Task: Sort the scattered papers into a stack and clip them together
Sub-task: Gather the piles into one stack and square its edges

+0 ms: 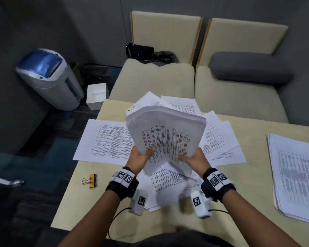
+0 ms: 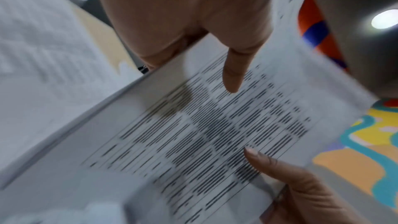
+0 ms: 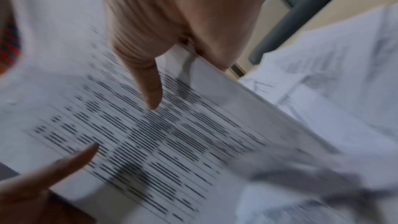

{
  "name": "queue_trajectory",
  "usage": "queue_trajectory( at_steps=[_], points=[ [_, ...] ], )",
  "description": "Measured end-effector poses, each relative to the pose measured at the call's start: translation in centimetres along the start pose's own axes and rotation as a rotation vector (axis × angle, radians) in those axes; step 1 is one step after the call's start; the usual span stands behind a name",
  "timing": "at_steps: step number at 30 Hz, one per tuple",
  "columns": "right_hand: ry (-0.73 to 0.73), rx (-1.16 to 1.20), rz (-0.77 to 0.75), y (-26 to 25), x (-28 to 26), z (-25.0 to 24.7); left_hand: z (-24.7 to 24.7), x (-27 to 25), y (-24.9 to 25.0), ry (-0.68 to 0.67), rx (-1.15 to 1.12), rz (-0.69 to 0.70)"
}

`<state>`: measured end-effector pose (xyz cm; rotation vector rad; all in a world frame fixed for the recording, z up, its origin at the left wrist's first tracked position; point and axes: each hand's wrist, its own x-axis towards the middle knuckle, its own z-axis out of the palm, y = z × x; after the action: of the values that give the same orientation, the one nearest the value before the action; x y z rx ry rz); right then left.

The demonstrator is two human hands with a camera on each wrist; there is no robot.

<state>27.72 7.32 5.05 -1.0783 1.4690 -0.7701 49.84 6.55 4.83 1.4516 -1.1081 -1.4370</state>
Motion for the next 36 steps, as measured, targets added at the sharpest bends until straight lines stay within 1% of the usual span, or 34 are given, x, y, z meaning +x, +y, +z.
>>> queue_trajectory(
  at_steps=[2, 4, 6, 8, 10, 12, 14, 16, 18, 19, 21, 23, 26, 28, 29, 30, 31, 34, 36],
  points=[
    [0.009, -0.062, 0.052, 2.2, 0.4, -0.6, -0.1, 0.6, -0.7, 0.045, 0.081, 0.010],
    [0.033, -0.113, 0.111, 3.9, 1.2, -2.2, -0.9, 1.8, -0.4, 0.103, 0.179, 0.018],
    [0.109, -0.169, 0.171, 5.3, 2.0, -4.3, -2.5, 3.5, 0.4, 0.184, 0.328, 0.003],
    [0.246, -0.207, 0.216, 6.5, 2.7, -6.6, -4.8, 5.3, 1.2, 0.235, 0.495, -0.058],
    [0.373, -0.215, 0.241, 6.8, 3.8, -8.4, -7.5, 7.0, 1.8, 0.277, 0.604, -0.153],
    [0.419, -0.224, 0.252, 6.1, 5.2, -9.5, -10.2, 8.4, 1.7, 0.346, 0.641, -0.234],
    [0.404, -0.252, 0.236, 4.8, 7.2, -10.4, -12.2, 9.9, 1.4, 0.409, 0.616, -0.320],
    [0.380, -0.279, 0.221, 3.1, 9.4, -10.9, -13.3, 11.7, 0.9, 0.447, 0.530, -0.391],
    [0.333, -0.353, 0.201, 1.9, 12.3, -11.0, -13.1, 13.1, 0.6, 0.422, 0.480, -0.454],
    [0.303, -0.432, 0.189, 1.3, 14.0, -11.0, -12.6, 14.0, 0.2, 0.404, 0.454, -0.473],
    [0.263, -0.602, 0.187, 0.6, 17.8, -10.9, -10.8, 15.4, -0.3, 0.346, 0.348, -0.523],
    [0.258, -0.727, 0.215, -0.2, 21.3, -10.7, -8.6, 16.9, -0.9, 0.298, 0.277, -0.553],
    [0.226, -0.965, 0.256, -1.1, 25.7, -10.7, -5.7, 19.1, -1.6, 0.367, 0.375, -0.540],
    [0.136, -1.029, 0.362, -1.2, 28.3, -11.2, -4.7, 20.5, -2.2, 0.380, 0.480, -0.538],
    [0.090, -0.995, 0.409, -1.0, 29.6, -11.5, -4.7, 21.1, -2.9, 0.369, 0.516, -0.546],
    [0.051, -0.906, 0.425, -0.9, 30.6, -11.6, -4.5, 21.5, -3.1, 0.356, 0.530, -0.564],
    [0.031, -0.777, 0.401, -0.9, 31.5, -11.6, -4.7, 21.9, -3.8, 0.345, 0.541, -0.568],
    [0.062, -0.428, 0.225, -1.5, 32.3, -10.0, -4.1, 22.3, -4.0, 0.282, 0.597, -0.553],
    [-0.002, -0.290, 0.172, -2.0, 31.8, -8.4, -3.3, 22.4, -3.8, 0.218, 0.592, -0.534]
  ],
)
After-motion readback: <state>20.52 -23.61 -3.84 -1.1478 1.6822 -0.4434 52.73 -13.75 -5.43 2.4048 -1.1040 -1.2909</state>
